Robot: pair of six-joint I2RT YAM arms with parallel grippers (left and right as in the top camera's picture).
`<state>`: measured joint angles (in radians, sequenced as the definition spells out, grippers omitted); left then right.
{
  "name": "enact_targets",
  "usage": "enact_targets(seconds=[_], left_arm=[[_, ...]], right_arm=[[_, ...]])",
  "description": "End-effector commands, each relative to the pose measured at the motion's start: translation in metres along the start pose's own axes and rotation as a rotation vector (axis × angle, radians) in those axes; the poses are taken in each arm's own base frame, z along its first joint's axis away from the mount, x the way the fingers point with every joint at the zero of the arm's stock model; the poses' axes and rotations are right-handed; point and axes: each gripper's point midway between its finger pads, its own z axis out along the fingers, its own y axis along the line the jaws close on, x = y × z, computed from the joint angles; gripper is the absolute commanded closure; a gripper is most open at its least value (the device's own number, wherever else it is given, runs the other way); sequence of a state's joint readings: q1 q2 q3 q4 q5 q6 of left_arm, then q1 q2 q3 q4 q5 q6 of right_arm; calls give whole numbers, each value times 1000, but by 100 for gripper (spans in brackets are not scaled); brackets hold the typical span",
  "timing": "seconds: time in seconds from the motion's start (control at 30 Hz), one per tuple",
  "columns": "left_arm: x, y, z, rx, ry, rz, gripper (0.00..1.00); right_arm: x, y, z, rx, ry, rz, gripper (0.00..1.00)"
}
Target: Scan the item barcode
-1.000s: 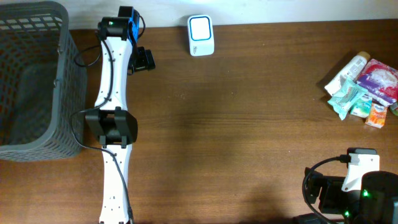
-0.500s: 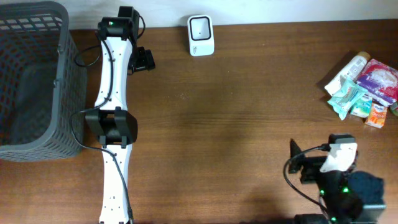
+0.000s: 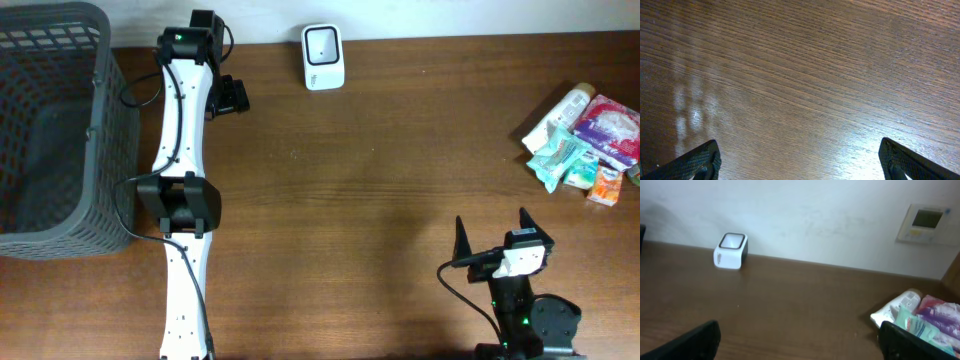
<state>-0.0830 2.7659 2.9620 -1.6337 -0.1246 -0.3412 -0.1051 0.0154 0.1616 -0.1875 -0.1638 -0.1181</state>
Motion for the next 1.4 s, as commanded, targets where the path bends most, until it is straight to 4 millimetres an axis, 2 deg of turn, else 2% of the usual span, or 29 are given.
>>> enact_targets(seconds=[0.0, 0.07, 0.3, 0.4, 0.57, 0.77, 0.93, 1.37], left_arm=[[-4, 2, -16, 1, -34, -13, 1], [-4, 2, -16, 1, -34, -13, 1], [-4, 2, -16, 1, -34, -13, 1], [-4, 2, -16, 1, -34, -13, 1], [-4, 2, -16, 0, -34, -13, 1], [-4, 2, -16, 1, -34, -13, 1], [-4, 2, -16, 0, -34, -13, 1], [-4, 2, -16, 0, -34, -13, 1]], right_arm=[[13, 0, 7, 1, -34, -10, 1], [21, 2, 10, -2, -36, -4, 1], [28, 12, 13, -39, -37, -2, 1], [48, -9, 12, 92, 39, 197, 1], [48, -8, 12, 96, 39, 211, 1], [47, 3, 13, 45, 41, 119, 1], [47, 3, 13, 44, 43, 67, 1], [46, 3, 13, 43, 39, 70, 1]])
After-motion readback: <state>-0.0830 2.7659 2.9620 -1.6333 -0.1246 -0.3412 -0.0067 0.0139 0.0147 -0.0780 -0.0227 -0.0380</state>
